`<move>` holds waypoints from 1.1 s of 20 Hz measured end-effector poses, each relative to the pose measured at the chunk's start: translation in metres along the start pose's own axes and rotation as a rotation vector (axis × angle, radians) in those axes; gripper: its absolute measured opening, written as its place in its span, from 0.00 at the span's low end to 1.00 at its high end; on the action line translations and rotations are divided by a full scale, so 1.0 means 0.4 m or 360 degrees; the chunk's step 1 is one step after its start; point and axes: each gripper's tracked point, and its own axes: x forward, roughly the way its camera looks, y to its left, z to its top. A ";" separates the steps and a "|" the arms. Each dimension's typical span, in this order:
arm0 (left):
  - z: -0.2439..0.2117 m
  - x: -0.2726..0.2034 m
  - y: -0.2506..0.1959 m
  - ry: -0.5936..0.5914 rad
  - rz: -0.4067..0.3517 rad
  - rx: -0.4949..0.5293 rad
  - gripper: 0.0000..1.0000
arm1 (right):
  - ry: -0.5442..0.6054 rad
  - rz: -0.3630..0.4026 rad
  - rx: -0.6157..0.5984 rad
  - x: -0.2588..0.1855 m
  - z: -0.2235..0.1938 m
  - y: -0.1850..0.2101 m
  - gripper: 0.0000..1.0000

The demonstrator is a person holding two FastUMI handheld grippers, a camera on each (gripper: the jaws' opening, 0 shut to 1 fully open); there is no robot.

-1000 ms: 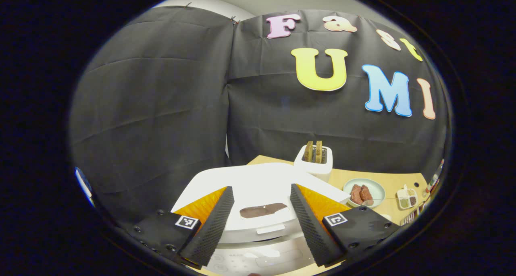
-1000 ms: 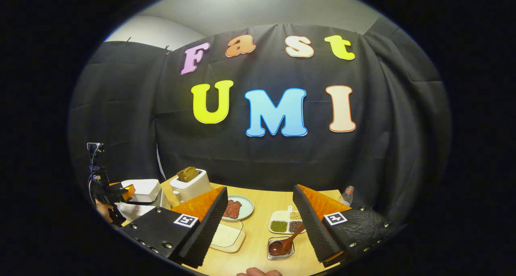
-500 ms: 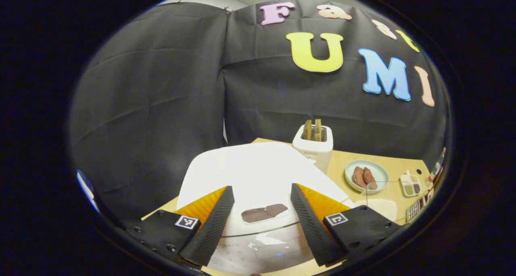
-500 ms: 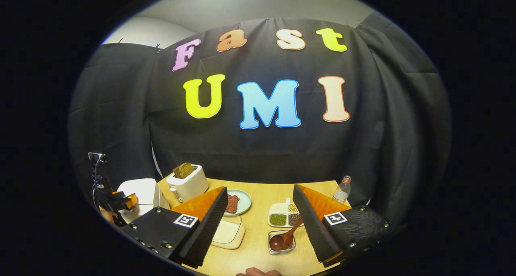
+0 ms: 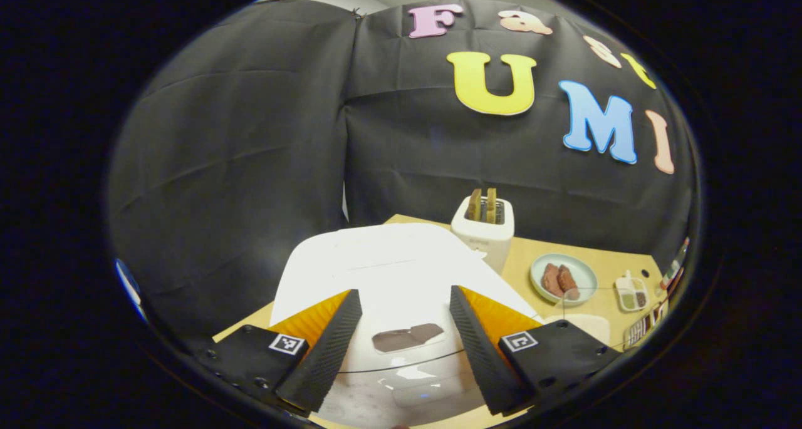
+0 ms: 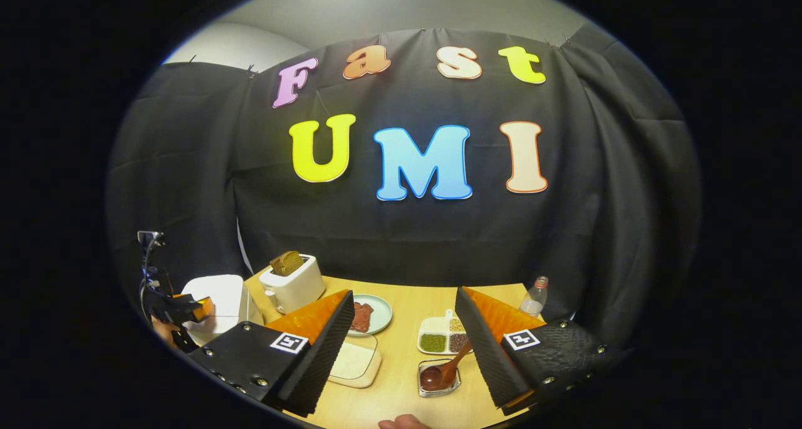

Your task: Close the left gripper, press the button to open the rice cooker; take a wooden spoon from the chopstick holder with the right hand, scoop a spoonful of rice and pour it into the rice cooker, then put the wooden spoon back into the chopstick holder.

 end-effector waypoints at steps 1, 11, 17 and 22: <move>0.052 -0.017 -0.021 -0.0077 -0.0023 -0.0012 0.98 | -0.0015 -0.0036 0.0006 0.002 0.010 -0.015 0.98; 0.480 -0.285 -0.434 -0.0612 -0.0512 0.0161 0.95 | -0.0200 -0.0101 0.0150 -0.031 0.163 -0.031 0.93; 0.527 -0.399 -0.580 -0.0649 -0.0741 0.0135 0.96 | -0.0301 -0.0101 0.0125 -0.071 0.216 -0.024 0.98; 0.507 -0.406 -0.560 -0.0601 -0.0738 0.0085 0.96 | -0.0300 -0.0106 0.0087 -0.076 0.211 -0.011 0.98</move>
